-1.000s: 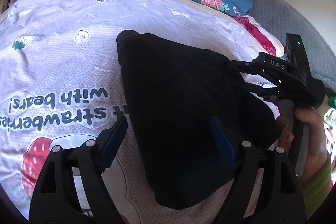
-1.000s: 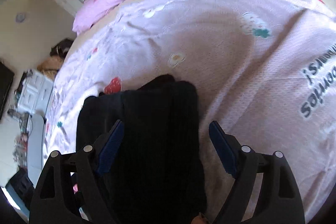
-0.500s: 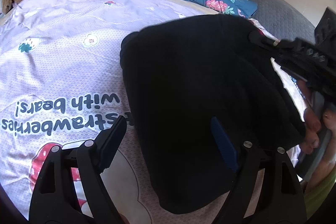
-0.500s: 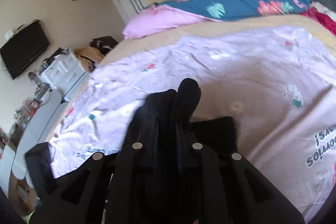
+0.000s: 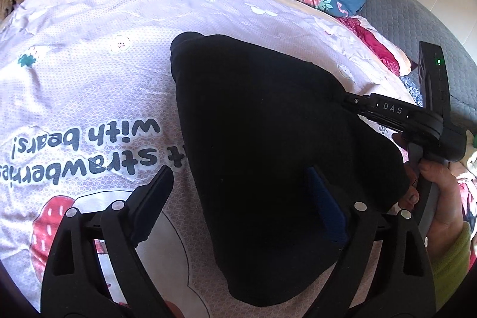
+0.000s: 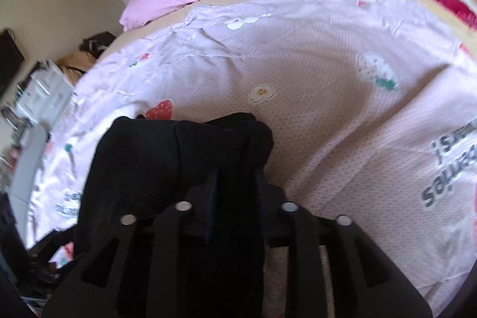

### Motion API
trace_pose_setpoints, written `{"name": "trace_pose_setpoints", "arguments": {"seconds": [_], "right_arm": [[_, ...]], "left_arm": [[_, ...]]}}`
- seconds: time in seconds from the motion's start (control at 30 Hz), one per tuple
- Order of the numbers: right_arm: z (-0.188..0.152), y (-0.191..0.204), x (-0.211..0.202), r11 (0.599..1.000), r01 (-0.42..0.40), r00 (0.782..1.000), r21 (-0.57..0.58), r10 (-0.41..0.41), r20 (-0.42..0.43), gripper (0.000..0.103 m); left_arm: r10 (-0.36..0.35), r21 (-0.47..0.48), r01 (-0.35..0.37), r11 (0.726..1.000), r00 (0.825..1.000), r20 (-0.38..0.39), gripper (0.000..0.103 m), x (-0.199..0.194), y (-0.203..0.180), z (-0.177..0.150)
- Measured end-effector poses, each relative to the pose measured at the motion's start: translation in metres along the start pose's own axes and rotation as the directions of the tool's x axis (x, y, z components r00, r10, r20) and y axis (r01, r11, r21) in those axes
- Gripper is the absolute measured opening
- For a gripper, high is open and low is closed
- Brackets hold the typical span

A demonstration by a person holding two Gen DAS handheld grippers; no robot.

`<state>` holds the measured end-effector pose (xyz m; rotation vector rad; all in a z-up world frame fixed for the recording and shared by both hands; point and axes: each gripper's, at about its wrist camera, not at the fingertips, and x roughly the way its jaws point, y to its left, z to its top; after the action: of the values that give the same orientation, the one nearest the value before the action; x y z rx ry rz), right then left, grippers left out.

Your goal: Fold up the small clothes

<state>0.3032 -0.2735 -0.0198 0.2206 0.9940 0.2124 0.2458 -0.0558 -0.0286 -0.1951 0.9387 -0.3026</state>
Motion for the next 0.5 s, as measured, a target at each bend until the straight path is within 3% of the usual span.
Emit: {"name": "trace_pose_setpoints", "arguments": {"seconds": [0.13,0.2,0.33,0.4,0.5], "right_arm": [[-0.006,0.000,-0.009,0.999,0.042,0.999,-0.006,-0.042,0.018,0.047],[-0.009,0.001,-0.020,0.998,0.054,0.998,-0.013,-0.054,0.038,0.060],[-0.014,0.009,-0.038,0.997,0.069,0.995,-0.034,-0.066,0.079,0.065],[-0.016,0.012,-0.050,0.996,0.079,0.991,-0.036,-0.074,0.110,0.073],[-0.019,0.019,-0.065,0.997,0.064,0.989,-0.039,-0.058,0.137,0.075]], "left_arm": [[0.002,0.002,-0.002,1.000,1.000,0.005,0.083,-0.005,0.001,-0.002],[0.003,0.005,-0.003,1.000,1.000,0.009,0.083,-0.007,0.001,-0.003],[0.000,0.013,-0.001,1.000,1.000,0.021,0.083,-0.013,0.000,-0.004],[-0.002,0.022,0.001,1.000,1.000,0.029,0.083,-0.020,0.002,-0.008],[0.001,0.042,-0.002,0.999,0.999,0.040,0.083,-0.027,0.001,-0.012]]}}
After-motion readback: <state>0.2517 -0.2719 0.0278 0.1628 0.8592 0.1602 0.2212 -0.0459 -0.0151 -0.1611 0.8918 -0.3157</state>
